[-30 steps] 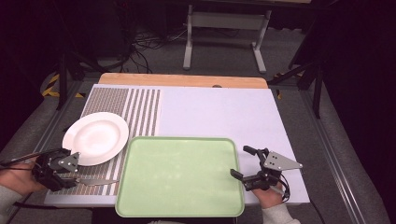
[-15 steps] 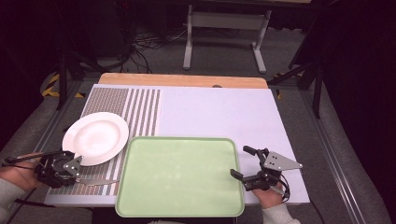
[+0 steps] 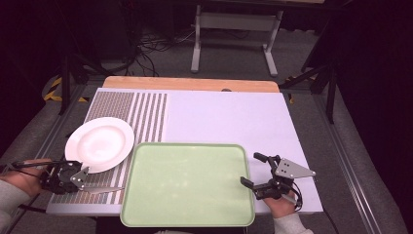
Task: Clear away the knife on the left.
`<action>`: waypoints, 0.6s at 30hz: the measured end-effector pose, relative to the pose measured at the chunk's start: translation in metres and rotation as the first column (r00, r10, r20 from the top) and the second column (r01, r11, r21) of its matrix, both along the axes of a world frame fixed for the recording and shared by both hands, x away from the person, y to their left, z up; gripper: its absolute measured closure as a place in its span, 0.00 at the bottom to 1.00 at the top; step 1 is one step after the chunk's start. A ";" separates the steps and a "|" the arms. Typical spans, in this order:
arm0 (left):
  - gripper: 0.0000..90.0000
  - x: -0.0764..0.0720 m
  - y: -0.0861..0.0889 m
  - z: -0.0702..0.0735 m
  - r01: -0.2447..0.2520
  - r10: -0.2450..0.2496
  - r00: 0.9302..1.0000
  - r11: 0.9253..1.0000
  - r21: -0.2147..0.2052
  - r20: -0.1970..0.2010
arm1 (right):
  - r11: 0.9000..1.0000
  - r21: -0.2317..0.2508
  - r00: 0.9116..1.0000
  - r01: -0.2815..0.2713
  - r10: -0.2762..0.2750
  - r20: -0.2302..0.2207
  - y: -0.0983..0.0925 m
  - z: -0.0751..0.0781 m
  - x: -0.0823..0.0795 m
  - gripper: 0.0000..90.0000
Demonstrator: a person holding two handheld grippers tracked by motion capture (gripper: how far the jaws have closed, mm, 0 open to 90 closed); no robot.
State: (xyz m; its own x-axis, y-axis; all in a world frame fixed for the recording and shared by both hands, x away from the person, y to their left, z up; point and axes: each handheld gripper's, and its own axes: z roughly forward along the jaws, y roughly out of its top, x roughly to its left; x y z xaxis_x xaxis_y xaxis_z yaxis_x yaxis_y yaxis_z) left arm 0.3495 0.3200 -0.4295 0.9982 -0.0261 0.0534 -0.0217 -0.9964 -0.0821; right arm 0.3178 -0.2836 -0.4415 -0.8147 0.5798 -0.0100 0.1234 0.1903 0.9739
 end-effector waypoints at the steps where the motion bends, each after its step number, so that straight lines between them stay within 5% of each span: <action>1: 0.89 0.000 0.000 0.000 0.002 -0.002 1.000 1.000 -0.001 0.001 | 1.000 0.002 1.000 0.000 0.000 -0.001 0.000 0.000 0.000 0.04; 15: 0.89 -0.003 0.000 0.004 -0.012 0.012 1.000 1.000 -0.001 0.013 | 1.000 0.008 1.000 0.001 -0.001 -0.007 0.000 -0.001 0.001 0.04; 18: 0.89 -0.003 0.003 0.012 -0.051 0.052 0.998 0.998 -0.025 0.024 | 1.000 0.009 1.000 0.001 -0.001 -0.008 0.000 -0.001 0.001 0.04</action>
